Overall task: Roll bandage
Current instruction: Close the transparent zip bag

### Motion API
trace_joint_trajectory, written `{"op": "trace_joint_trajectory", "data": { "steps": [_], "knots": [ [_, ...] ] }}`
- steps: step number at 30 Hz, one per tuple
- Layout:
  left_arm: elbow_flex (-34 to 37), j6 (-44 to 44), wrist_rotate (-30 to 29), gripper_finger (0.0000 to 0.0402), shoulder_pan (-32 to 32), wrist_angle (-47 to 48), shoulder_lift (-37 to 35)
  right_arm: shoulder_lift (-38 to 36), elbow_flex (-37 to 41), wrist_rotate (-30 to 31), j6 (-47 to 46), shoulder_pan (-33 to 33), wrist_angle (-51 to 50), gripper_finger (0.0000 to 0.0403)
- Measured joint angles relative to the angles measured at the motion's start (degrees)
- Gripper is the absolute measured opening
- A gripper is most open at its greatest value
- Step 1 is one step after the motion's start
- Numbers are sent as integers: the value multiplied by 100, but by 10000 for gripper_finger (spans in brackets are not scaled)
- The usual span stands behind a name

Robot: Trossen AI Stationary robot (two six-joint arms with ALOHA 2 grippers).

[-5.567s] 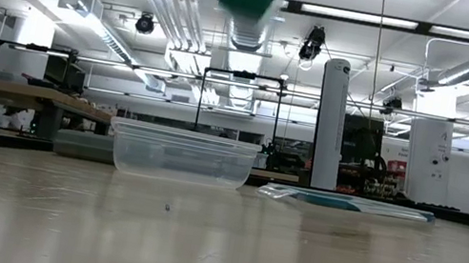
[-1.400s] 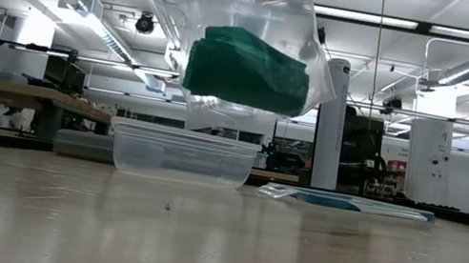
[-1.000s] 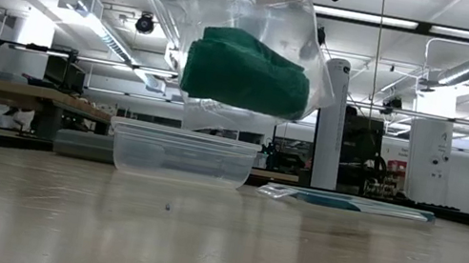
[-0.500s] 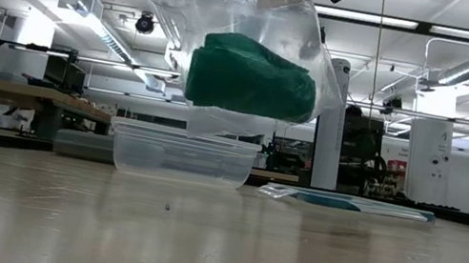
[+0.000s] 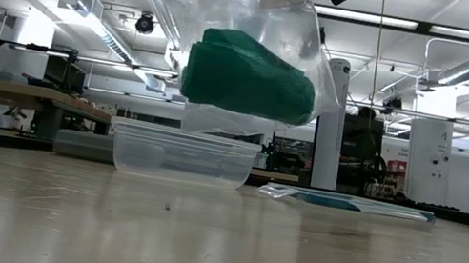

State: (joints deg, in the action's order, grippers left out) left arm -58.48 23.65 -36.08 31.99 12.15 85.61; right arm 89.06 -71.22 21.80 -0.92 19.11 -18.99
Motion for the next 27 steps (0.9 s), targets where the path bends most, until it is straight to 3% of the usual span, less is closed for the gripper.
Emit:
{"op": "trace_joint_trajectory", "data": {
  "steps": [23,27],
  "knots": [
    [0,1382,48,0,511,939,-220,0,0,13,-135,0,-156,0],
    [0,1746,503,0,554,1080,-295,-14,0,104,-195,-5,-268,0]
  ]
}}
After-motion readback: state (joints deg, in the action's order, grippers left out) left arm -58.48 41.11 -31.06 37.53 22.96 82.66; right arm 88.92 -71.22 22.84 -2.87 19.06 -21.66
